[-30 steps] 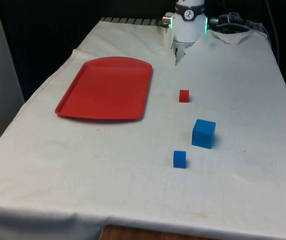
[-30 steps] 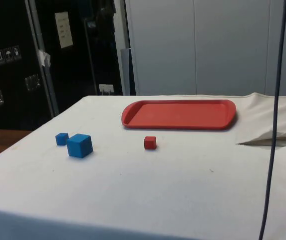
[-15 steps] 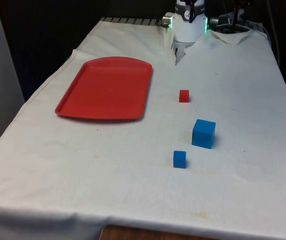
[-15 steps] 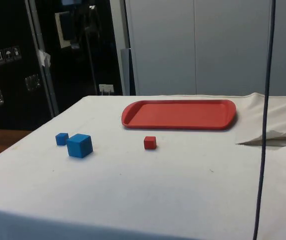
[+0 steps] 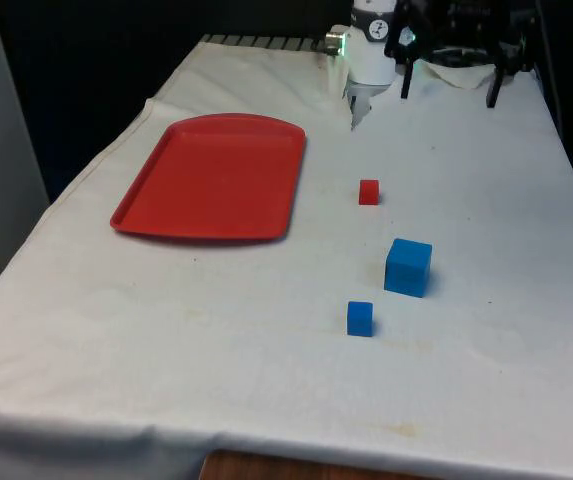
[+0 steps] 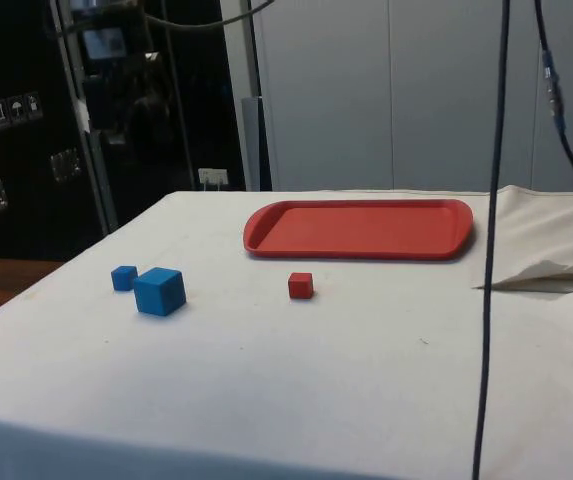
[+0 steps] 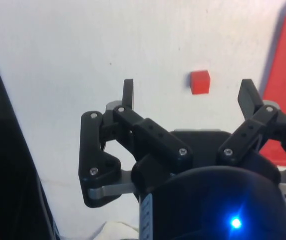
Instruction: Pick up the largest block and place it onto the tray.
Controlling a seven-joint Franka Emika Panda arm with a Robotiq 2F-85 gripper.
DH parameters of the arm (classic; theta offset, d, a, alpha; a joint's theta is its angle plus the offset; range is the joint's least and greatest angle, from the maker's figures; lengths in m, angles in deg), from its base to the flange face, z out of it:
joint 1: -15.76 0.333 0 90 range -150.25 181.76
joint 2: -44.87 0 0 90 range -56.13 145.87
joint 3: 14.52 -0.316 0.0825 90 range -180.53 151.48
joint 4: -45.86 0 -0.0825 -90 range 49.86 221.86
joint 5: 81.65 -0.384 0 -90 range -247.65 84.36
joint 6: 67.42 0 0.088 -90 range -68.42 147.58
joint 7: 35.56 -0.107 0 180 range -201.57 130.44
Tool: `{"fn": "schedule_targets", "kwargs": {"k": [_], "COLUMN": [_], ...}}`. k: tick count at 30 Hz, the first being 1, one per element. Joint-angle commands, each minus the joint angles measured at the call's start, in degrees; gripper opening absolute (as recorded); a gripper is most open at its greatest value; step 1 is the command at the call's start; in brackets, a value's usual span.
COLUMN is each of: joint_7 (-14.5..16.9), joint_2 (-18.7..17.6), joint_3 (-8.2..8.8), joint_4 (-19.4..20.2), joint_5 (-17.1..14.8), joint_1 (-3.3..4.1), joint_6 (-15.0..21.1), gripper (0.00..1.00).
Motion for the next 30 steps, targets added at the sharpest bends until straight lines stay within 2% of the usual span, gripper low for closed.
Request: {"fn": "schedule_targets", "kwargs": {"k": [1, 6, 7, 8, 10, 15, 16, 17, 23, 24, 25, 27, 30], "joint_7": [0.00, 0.11, 0.00, 0.17, 0.23, 0.69, 0.34, 0.74, 1.49, 1.66, 1.26, 2.35, 2.81], "joint_2": [-1.20, -4.41, -3.84, -4.87, -5.73, -6.53, -6.59, -6.59, -6.36, -6.30, -6.70, -6.19, -6.53], "joint_3": [-0.23, -0.29, 0.00, -0.29, -0.34, -0.29, -0.06, -0.34, -0.74, -0.80, -0.52, -0.86, -0.97], "joint_4": [-0.86, -2.64, -2.35, -2.86, -3.27, -2.64, -3.04, -2.46, 0.46, 0.92, 0.29, 2.35, 3.38], "joint_5": [-0.69, -1.78, -1.15, -1.95, -2.35, -3.15, -2.64, -3.27, -3.78, -3.84, -3.32, -4.07, -4.35], "joint_1": [-0.17, -0.40, -0.11, -0.46, -0.52, -0.29, -0.17, -0.29, -0.29, -0.29, -0.11, -0.23, -0.29], "joint_6": [0.57, 2.41, 1.95, 2.86, 3.55, 6.36, 5.21, 6.88, 11.06, 11.63, 10.60, 13.46, 15.24], "gripper": [1.00, 1.00, 1.00, 1.00, 1.00, 1.00, 1.00, 1.00, 1.00, 1.00, 1.00, 1.00, 1.00]}}
